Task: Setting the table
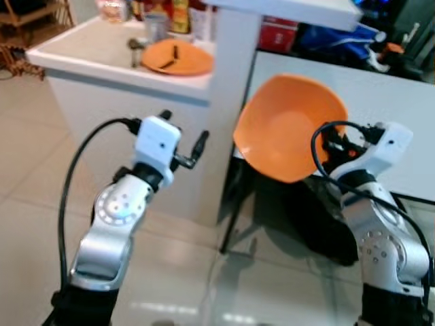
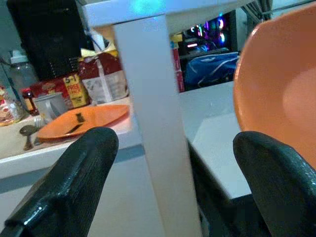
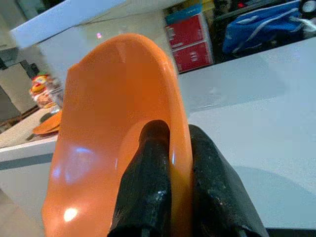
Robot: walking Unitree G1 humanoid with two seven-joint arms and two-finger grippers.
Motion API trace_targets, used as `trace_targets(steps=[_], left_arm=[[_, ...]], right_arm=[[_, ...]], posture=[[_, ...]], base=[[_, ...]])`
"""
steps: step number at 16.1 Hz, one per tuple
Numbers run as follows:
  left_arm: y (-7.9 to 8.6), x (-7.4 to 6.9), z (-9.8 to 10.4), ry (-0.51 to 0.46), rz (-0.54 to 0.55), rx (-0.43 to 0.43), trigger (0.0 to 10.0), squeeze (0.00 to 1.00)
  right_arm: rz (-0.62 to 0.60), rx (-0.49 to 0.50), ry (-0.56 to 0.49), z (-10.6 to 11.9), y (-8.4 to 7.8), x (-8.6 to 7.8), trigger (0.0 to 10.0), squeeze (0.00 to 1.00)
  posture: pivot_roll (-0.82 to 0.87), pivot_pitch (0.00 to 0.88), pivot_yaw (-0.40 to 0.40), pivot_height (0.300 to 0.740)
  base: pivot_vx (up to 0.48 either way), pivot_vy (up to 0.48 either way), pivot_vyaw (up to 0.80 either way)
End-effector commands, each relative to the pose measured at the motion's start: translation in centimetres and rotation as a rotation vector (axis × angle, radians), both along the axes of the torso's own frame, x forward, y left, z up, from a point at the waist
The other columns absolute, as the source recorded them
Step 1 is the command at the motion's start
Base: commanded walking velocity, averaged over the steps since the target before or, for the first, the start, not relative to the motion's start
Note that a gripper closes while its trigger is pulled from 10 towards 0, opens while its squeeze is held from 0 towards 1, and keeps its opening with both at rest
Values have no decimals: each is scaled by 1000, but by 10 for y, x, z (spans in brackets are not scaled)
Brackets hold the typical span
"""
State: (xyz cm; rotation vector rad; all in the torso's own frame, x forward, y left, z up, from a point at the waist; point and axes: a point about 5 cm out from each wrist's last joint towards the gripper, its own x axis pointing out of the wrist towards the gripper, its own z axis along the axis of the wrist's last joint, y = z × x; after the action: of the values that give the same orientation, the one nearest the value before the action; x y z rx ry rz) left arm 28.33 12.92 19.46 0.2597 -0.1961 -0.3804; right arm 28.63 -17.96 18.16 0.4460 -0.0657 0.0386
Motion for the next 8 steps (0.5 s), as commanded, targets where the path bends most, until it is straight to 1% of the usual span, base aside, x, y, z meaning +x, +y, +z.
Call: trace_targets(steps=[1, 2, 3, 4, 5, 7, 8], left_arm=[[-8, -1, 1, -9, -19, -3, 10000, 0], [-7, 0, -1, -4, -3, 12, 10000, 0], [-4, 3, -2, 3, 54, -14, 10000, 0], [-3, 4, -2, 10, 65, -25, 10000, 0], [-4, 4, 0, 3, 48, -35, 10000, 0], [-6, 4, -3, 24, 22, -9, 10000, 0], [-7, 3, -2, 24, 12, -18, 10000, 0]], right_arm=[[-40, -8, -12, 4, -10, -1, 10000, 0], [-42, -9, -6, 3, -9, 0, 10000, 0], [-38, -13, 2, 2, -7, 0, 10000, 0], [-36, -14, 4, 1, -7, 0, 10000, 0], [-31, -14, 8, 1, -6, -1, 10000, 0], [-26, -14, 14, 1, -5, -1, 10000, 0], [-25, -5, 22, 0, -5, 0, 10000, 0]], posture=[[39, 0, -55, 740], [39, 0, -55, 740], [39, 0, -55, 740], [38, 0, -55, 740], [40, 0, -57, 740], [38, 0, -56, 740], [38, 0, -56, 740]], base=[[0, -480, 0], [0, -416, 0], [0, 0, 0], [0, 0, 0], [0, 0, 0], [0, 0, 0], [0, 0, 0]])
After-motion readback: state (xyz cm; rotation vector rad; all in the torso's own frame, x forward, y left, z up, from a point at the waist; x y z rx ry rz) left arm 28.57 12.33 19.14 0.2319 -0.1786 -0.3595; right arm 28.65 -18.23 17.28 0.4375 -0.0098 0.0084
